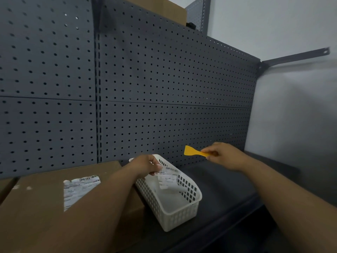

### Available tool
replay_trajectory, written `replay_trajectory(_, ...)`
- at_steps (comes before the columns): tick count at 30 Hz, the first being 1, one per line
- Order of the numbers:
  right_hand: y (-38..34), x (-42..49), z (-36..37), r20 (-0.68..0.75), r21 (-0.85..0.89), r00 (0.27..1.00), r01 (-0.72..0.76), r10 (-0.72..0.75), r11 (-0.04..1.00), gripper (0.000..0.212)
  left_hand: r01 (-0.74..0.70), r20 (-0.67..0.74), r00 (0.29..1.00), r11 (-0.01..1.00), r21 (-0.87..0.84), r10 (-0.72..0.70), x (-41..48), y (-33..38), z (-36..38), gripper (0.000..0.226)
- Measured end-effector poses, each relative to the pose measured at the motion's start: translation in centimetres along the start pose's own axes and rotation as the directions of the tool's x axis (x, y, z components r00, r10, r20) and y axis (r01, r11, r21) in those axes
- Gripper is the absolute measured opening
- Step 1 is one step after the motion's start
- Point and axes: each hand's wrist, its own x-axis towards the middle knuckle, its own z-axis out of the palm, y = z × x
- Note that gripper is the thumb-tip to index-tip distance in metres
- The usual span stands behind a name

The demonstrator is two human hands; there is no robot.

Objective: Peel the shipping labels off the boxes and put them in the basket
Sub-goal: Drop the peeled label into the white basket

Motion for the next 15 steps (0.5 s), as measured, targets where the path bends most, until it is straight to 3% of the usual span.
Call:
replay_trajectory(7,-0.40,0.19,-0.16,0.007,-0.009,1.000,0.003,-0.003,1.000,0.031,0.015,0.018,1.000,0.983,0.181,-0.018,0.51,0.18,0.15,0.024)
replay_trajectory(13,-0.71,0.25,0.18,0.027,-0.016,1.000,0.002,-0.001,1.000,0.032,-0.018,0.021,1.000,0.962,0.271,0.012,0.87,0.05,0.33,0.009)
replay_trajectory(15,-0.73,0.31,0.28,0.032,-0.017,0.999,-0.003,0.004,1.000,0.033,-0.026,0.012,1.000,0.957,0.289,0.024,0.83,0.02,0.32,0.018)
